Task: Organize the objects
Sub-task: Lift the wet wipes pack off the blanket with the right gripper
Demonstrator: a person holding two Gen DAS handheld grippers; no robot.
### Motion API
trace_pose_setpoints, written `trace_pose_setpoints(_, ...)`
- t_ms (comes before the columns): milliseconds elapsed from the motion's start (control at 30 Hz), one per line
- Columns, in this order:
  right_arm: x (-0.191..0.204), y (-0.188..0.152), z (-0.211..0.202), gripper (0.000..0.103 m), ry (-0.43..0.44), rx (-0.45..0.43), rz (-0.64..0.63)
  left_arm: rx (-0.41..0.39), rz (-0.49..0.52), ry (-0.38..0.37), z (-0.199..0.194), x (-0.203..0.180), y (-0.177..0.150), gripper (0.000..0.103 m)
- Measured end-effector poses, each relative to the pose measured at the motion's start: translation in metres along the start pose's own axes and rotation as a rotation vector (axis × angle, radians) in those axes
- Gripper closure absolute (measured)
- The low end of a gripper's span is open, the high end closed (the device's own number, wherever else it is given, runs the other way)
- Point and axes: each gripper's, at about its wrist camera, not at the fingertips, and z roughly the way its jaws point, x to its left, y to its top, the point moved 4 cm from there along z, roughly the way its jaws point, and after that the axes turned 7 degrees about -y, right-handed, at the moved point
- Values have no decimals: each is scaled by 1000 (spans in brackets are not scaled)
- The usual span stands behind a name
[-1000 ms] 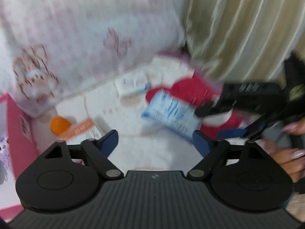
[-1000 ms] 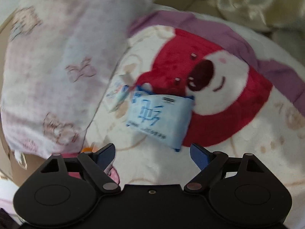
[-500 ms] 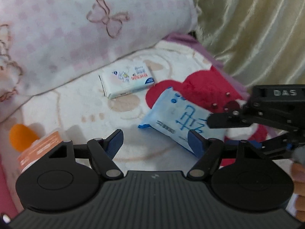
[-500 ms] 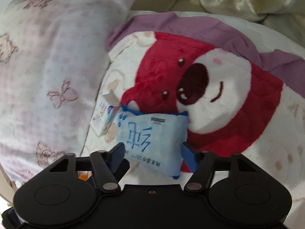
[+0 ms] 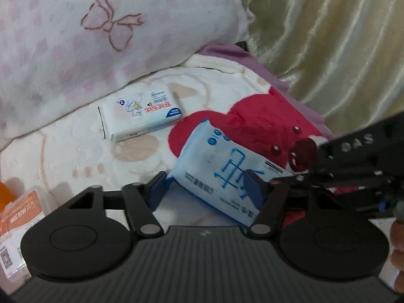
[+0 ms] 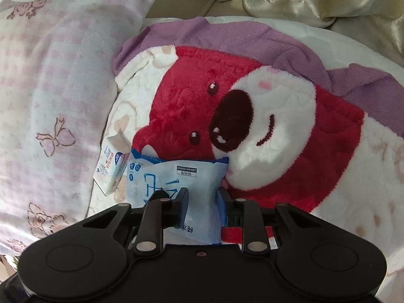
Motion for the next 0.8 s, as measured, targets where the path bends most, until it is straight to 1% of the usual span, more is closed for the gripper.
trace_pose_setpoints(33,1,-1,0,74,-6,-1,-13,0,5,4,-2,-2,0,51)
trace_pose_setpoints(133,7,-3,-2,74,-27,-13,-68,10,75,9,-12,-9,0,56)
trace_pose_setpoints(267,12,-4,-7,74,-32,-30,-114,36,58,-14,-26,-7,-6,58)
trace_pose_setpoints(367,14,-6,-8,74,-20,-13,-153,41,71,-7,-36,-8,-17,58)
trace_pose_setpoints(467,19,-13,-8,74,-29,16,-215,37,38,-7,-47,-5,-26,58)
trace_pose_setpoints(500,22,-16,-8,71,-33,24,-236,39,29,-6,-51,-5,-28,58)
trace_pose_setpoints(567,27,-24,-8,64,-42,42,-284,50,17,-11,-59,-4,-34,58)
trace_pose_setpoints(667,38,-36,-10,61,-59,51,-391,100,-31,-47,-71,1,-42,58)
trace_pose_setpoints(733,40,-42,-10,60,-43,79,-417,117,-51,-65,-83,4,-47,59)
trace_pose_setpoints(800,42,-47,-8,58,-19,122,-439,114,-71,-73,-96,8,-52,59)
